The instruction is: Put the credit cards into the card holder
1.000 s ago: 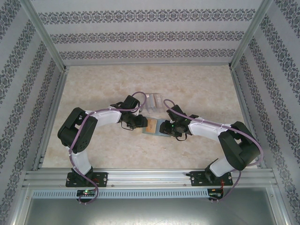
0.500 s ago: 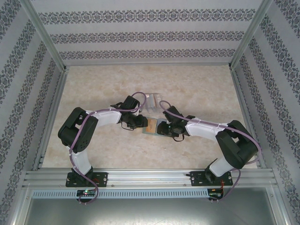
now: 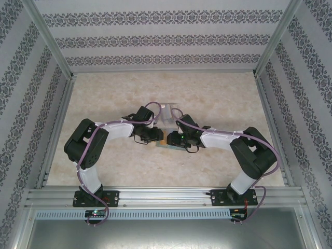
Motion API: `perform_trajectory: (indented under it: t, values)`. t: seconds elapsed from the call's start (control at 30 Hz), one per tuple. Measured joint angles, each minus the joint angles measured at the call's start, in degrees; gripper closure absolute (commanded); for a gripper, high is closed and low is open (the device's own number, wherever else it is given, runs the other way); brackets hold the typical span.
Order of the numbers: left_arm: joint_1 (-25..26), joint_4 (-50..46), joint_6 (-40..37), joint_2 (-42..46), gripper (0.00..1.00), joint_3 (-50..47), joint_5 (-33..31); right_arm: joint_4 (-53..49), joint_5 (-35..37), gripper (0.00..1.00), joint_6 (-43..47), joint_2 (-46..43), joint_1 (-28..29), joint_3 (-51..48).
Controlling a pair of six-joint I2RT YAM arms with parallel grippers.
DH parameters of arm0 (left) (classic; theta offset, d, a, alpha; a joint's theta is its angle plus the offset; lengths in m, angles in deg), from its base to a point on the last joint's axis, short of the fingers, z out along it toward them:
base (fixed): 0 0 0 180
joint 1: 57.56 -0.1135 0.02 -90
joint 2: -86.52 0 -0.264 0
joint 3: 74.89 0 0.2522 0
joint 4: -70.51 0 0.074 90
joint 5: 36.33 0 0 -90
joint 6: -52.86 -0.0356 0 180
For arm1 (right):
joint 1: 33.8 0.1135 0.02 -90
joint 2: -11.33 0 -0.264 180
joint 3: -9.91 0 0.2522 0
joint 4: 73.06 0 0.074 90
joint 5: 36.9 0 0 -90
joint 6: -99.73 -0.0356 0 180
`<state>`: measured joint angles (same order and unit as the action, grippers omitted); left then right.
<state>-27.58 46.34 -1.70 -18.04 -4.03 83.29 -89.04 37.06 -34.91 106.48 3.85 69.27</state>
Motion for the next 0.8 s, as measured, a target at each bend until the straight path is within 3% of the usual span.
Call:
perform_trajectory:
  t: [0.4, 0.8]
  values:
    - [-0.9, 3.0, 2.3, 3.1, 0.66, -4.2, -1.2, 5.3, -5.4, 0.59, 0.0, 3.5, 0.0, 1.9]
    - [-9.3, 3.6, 6.0, 13.9, 0.66, -10.9, -6.2, 9.6, -10.5, 0.59, 0.1, 5.7, 0.1, 6.3]
